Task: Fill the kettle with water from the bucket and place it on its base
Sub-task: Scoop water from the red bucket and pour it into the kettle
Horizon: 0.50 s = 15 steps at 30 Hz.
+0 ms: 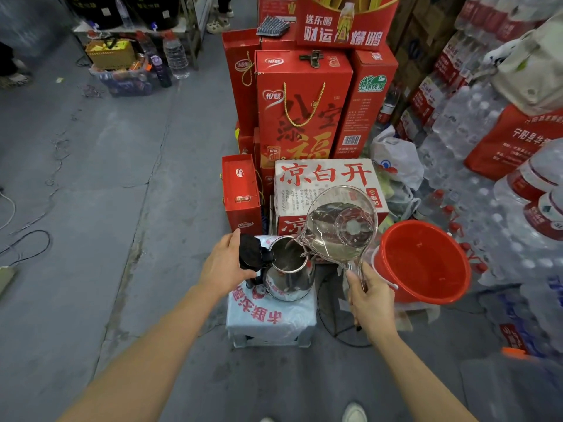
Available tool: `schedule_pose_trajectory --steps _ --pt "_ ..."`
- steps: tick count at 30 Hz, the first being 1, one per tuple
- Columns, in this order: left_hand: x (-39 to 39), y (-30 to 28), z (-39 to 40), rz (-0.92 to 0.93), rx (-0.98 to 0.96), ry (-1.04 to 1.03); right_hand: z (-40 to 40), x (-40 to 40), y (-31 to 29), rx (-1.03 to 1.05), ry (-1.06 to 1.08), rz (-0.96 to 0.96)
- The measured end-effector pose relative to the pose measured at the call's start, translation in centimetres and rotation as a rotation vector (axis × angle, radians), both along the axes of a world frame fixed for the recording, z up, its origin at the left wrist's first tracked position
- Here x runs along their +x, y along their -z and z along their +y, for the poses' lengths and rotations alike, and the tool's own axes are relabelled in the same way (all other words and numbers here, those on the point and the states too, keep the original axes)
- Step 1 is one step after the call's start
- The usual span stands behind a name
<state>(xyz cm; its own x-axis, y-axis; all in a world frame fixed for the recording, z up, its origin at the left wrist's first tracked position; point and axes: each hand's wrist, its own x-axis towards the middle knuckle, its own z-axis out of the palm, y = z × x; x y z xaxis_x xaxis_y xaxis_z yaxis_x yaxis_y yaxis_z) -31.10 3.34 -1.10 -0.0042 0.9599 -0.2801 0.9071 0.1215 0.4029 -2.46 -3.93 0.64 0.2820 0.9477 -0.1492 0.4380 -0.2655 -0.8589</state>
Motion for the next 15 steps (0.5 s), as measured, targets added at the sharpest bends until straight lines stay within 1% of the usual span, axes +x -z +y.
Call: schedule_pose_trajectory --steps 7,15 --pt "0.11 -0.24 0.01 0.033 0.007 0.013 -0.16 0.00 0.11 0.047 -0.040 -0.240" --pt "0.42 -0.23 -0.02 0.037 0.020 0.007 0.05 -0.67 -0.20 0.067 -0.115 -0.422"
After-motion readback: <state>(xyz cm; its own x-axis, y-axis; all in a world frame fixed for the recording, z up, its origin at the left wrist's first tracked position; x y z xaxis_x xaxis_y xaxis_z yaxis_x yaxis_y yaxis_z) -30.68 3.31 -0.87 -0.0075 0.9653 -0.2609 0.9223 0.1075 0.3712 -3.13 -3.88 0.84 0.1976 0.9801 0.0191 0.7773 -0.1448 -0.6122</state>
